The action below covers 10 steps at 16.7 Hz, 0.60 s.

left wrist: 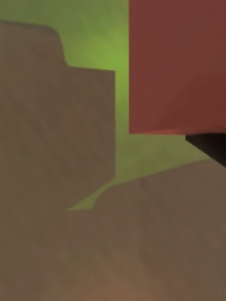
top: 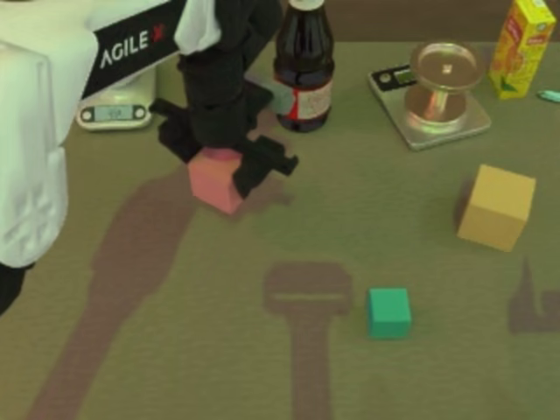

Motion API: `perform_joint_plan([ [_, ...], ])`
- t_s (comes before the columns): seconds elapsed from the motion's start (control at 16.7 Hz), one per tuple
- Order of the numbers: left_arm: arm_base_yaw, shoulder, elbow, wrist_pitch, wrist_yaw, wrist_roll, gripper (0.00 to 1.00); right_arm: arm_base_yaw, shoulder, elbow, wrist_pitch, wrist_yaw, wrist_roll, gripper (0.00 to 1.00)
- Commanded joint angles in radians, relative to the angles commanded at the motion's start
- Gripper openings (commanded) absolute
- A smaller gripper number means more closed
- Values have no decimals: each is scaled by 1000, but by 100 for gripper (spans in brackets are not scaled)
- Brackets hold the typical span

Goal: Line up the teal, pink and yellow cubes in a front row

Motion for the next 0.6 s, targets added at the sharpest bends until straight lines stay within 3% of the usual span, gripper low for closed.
perform_joint_plan([
  [0.3, -20, -8, -11, 7, -1, -34, 0, 0, 0, 0, 0, 0, 0, 100],
  [0.6, -121, -64, -79, 22, -5, -287, 0, 0, 0, 0, 0, 0, 0, 100],
])
